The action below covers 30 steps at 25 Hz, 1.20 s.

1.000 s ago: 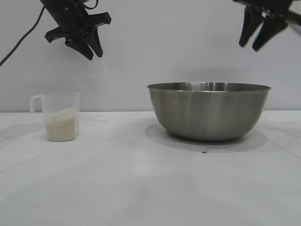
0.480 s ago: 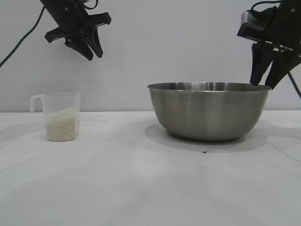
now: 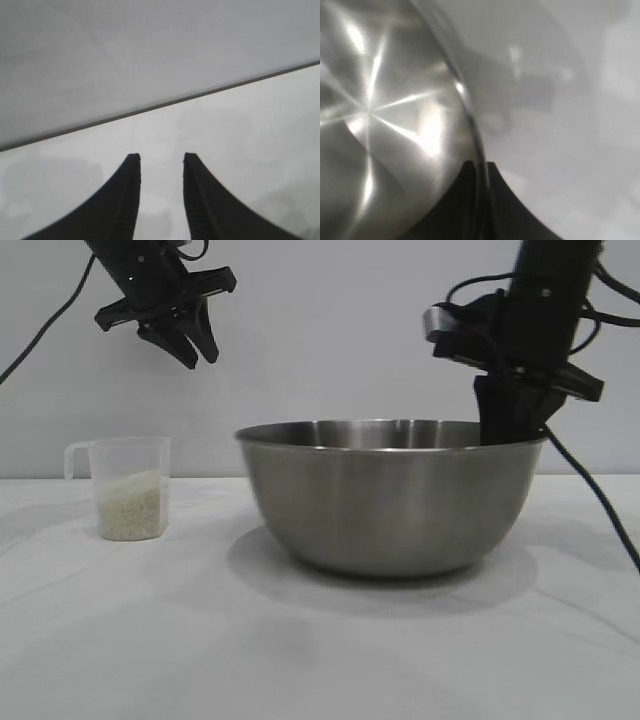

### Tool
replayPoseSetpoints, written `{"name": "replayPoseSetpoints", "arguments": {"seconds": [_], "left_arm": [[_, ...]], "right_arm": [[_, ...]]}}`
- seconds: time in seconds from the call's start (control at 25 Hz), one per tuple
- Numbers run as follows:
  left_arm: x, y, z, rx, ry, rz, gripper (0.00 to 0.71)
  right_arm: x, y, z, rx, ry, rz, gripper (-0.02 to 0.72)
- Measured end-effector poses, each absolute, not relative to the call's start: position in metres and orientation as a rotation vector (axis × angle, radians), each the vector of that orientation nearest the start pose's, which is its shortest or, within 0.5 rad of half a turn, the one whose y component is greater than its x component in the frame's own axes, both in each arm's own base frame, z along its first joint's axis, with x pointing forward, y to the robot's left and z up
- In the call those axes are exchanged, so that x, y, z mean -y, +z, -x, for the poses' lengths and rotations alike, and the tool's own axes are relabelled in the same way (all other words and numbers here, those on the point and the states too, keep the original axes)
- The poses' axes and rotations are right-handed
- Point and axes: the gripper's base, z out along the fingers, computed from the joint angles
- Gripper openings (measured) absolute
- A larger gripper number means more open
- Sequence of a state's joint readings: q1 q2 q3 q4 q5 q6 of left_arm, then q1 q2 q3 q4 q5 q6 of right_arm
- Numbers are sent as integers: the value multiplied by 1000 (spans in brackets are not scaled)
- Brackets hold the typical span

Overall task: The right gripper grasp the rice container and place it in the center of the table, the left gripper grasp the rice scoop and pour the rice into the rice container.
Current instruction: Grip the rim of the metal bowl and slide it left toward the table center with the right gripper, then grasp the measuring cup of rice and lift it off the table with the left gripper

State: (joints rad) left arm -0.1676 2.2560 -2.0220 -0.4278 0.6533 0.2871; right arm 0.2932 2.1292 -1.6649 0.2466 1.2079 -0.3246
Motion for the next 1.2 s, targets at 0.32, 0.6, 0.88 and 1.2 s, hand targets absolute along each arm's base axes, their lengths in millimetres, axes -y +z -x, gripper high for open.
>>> {"name": "replayPoseSetpoints", "arguments": {"seconds": [0.32,0.6,0.88,1.2], "left_arm": [[110,242,-513,-2320,-411,-254,174],[110,241,-512,-2332,-414,-261,174],[110,242,-511,-2339,-417,-265,174],[110,243,-506,-2379,-410,-299,174]], "right_arm": [[-142,221,-400,-2839,341,760,399],[-128,266,-324,-2431,441,732,345],[-92,284,-190,-2250,488,699,345],[-44,291,-71,-2273,395,528,345]]}}
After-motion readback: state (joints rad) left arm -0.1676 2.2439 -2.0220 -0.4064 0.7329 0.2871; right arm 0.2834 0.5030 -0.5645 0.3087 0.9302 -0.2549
